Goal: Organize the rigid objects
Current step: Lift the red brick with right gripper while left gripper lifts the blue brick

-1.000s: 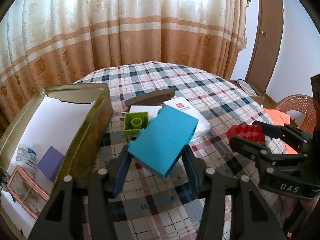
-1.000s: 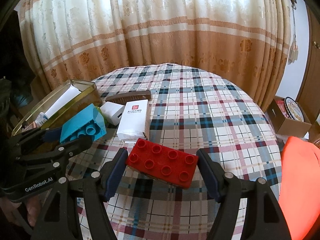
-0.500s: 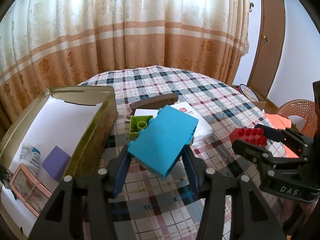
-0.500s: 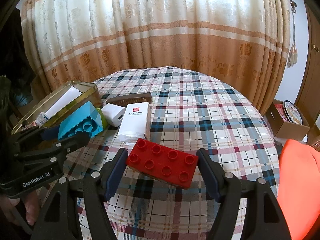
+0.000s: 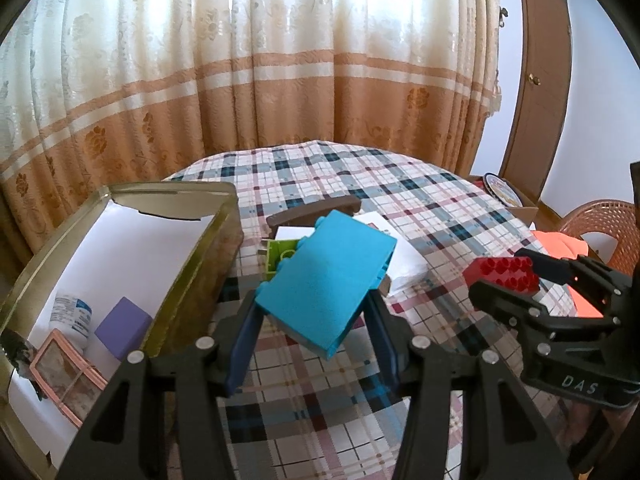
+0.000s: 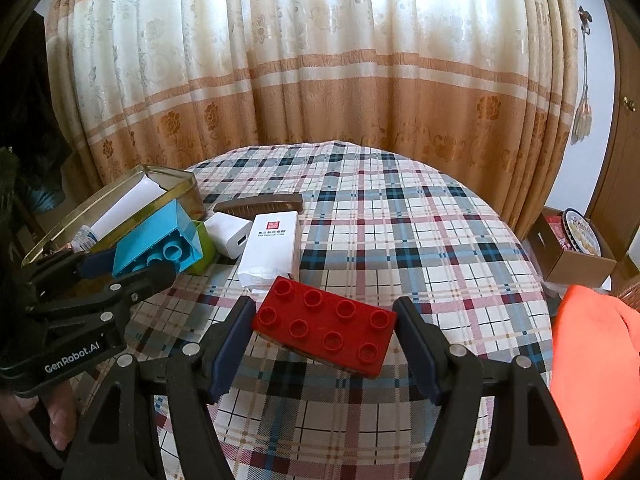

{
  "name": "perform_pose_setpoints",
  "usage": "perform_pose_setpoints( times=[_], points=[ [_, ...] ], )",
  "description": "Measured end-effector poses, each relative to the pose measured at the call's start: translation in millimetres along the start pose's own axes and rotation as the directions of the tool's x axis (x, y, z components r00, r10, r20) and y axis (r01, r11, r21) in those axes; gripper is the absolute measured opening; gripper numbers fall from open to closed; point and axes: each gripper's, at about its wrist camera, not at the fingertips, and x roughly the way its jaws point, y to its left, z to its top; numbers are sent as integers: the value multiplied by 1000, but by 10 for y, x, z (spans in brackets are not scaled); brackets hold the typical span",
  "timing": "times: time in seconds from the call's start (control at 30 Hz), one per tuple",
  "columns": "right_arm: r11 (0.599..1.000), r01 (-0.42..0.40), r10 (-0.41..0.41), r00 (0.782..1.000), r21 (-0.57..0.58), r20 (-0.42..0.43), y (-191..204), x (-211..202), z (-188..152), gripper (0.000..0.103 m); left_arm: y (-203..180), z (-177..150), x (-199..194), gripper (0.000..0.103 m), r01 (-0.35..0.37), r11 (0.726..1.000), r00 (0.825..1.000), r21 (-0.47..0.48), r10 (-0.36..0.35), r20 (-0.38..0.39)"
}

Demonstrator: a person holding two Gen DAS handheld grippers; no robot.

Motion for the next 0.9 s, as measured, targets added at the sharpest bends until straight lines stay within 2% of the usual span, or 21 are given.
perform_pose_setpoints(
  times=[0.67, 0.9],
  points=[
    [1000, 11, -11, 1000, -14, 14, 42, -26, 5, 73, 11, 1, -81, 52, -29, 1000, 998, -12, 30, 47],
    [1000, 8, -8, 1000, -8, 11, 42, -26, 0, 73, 49, 12, -116, 52, -19, 999, 998, -29, 21, 60]
  ],
)
